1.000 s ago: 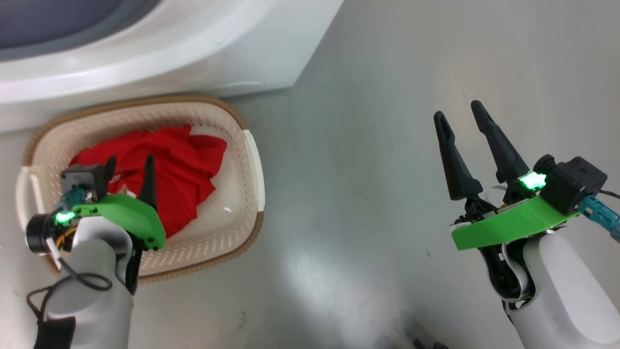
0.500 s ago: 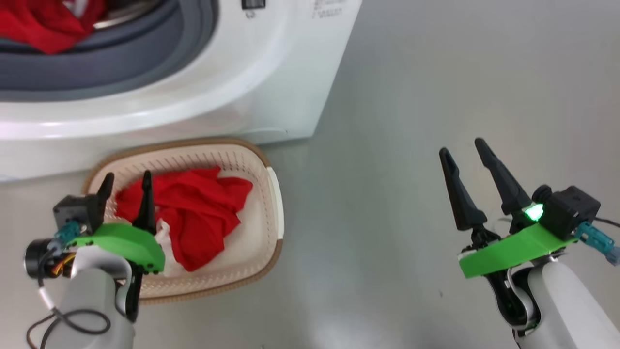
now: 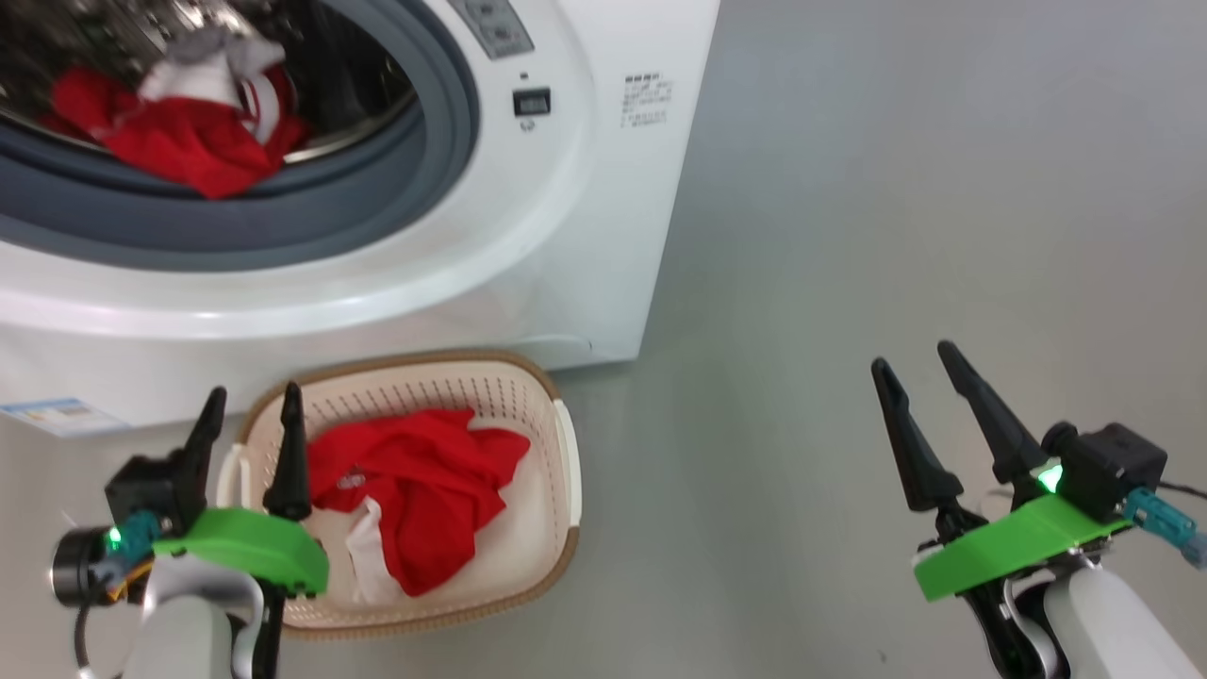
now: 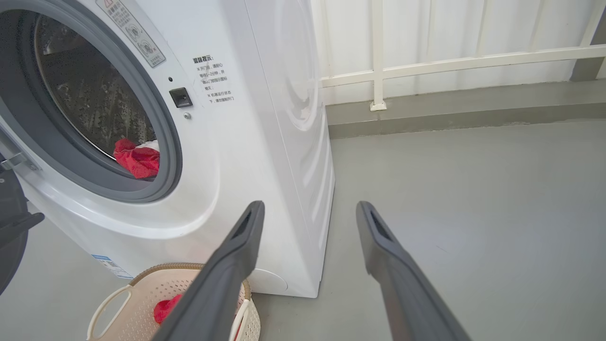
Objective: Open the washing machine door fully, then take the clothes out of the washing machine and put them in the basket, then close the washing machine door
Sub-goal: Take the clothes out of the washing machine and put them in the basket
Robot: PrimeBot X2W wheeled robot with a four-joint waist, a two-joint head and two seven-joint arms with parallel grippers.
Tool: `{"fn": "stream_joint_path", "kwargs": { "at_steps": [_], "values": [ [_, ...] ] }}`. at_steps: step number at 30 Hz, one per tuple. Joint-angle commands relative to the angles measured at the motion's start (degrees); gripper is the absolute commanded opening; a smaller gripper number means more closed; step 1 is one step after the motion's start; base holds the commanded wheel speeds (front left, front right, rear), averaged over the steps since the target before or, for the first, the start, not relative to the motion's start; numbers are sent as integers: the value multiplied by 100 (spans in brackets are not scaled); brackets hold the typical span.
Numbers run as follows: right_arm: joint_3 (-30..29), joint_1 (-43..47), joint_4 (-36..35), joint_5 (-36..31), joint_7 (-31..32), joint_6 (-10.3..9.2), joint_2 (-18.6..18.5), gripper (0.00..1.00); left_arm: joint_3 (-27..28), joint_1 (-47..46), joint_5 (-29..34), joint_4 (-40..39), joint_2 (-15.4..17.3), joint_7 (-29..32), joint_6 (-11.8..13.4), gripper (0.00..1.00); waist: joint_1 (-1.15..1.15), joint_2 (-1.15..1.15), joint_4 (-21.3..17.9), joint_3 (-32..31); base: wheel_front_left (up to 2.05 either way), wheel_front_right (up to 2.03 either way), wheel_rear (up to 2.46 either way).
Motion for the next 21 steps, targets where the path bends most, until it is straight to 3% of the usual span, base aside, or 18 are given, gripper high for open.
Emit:
{"fn": "stream_joint_path", "kwargs": {
  "at_steps": [1,21],
  "values": [
    [66,151,-109,-14,-37,36,-82,100,160,210,103,-284,127,-29,-29,100,0,0,67,-343,0,0,0],
    [-145,1159,-145,-55,-37,36,-214,100,399,2045,123,-1982,18,-29,-31,100,0,0,166,-1435,0,0,0]
  ]
}}
